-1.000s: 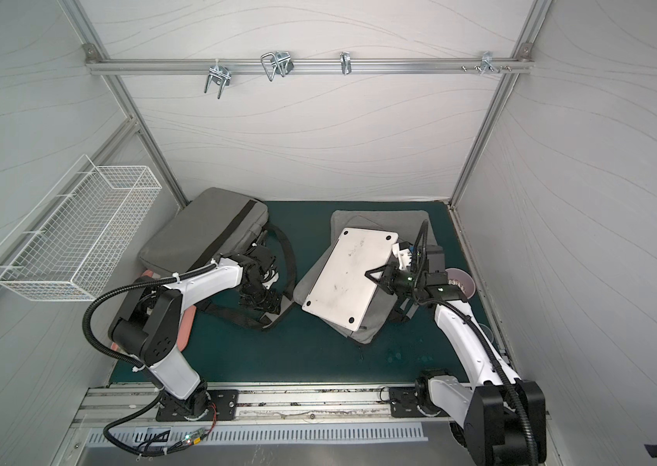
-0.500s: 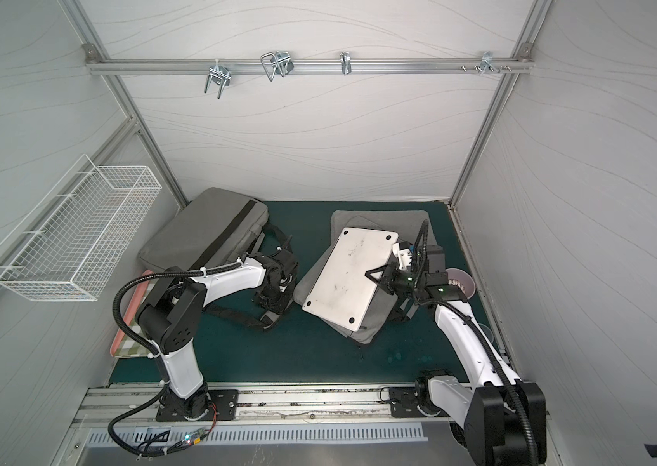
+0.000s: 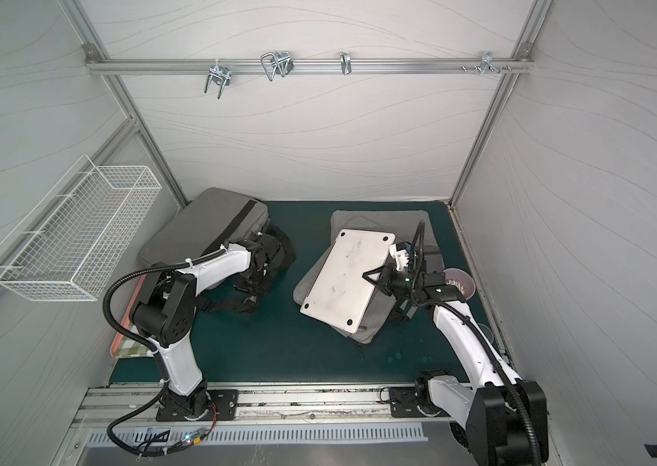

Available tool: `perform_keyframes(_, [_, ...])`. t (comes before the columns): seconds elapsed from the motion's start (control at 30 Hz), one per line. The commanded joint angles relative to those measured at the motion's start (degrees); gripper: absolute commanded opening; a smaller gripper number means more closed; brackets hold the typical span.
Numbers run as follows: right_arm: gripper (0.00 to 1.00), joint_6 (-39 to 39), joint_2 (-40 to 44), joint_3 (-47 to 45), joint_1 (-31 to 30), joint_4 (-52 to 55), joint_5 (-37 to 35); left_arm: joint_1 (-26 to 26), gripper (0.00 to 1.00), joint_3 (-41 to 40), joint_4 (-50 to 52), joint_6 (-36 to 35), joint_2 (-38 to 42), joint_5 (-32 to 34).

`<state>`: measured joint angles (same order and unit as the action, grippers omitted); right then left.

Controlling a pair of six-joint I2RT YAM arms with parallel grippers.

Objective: Open the zippered laptop bag and take out the laptop
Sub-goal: Adjust the zippered laptop bag at the center of the board.

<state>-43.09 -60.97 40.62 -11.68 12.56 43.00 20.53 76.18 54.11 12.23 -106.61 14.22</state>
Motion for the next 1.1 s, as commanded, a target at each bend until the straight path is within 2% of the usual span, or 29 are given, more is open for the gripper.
perform_keyframes(0.0, [0.00,-1.4,0.4,2.5,-2.7,-9.7,3.0,-4.3,0.00,8.5,1.2,-2.3,-1.6,4.0])
perform_keyframes(0.17, [0.00,-1.8,-2.3,3.8,-6.8,-11.2,0.4,-10.5,0.00,18.8,0.5,-3.5,-5.9,8.8])
perform_keyframes(0.33, [0.00,-2.2,-4.5,4.6,-9.1,-12.4,-0.9,-16.1,0.00,29.1,-1.1,-2.6,-9.3,10.5])
perform_keyframes(0.57, [0.00,-2.2,-6.8,5.1,-10.0,-13.0,-1.5,-20.6,0.00,43.8,0.8,0.4,-17.3,20.9])
perform_keyframes(0.7, [0.00,-2.3,-8.2,5.8,-10.5,-13.6,-1.6,-21.2,0.19,52.2,8.0,-0.1,-25.5,20.0])
perform_keyframes(0.77, [0.00,-2.3,-8.8,6.6,-11.3,-13.8,-1.6,-21.4,0.27,51.6,8.3,-0.3,-26.8,19.9])
perform_keyframes(0.87, [0.00,-2.1,-10.1,8.0,-13.0,-14.0,-2.0,-22.1,0.54,48.8,7.6,0.4,-25.8,19.7])
perform_keyframes(0.9, [0.00,-2.7,-10.5,7.9,-13.5,-14.7,-2.0,-22.1,0.59,48.4,7.7,0.0,-25.3,19.6])
perform_keyframes(1.07, [0.00,-4.5,-12.9,8.0,-16.3,-17.8,-2.0,-21.9,0.70,45.7,9.8,-0.6,-21.6,15.5])
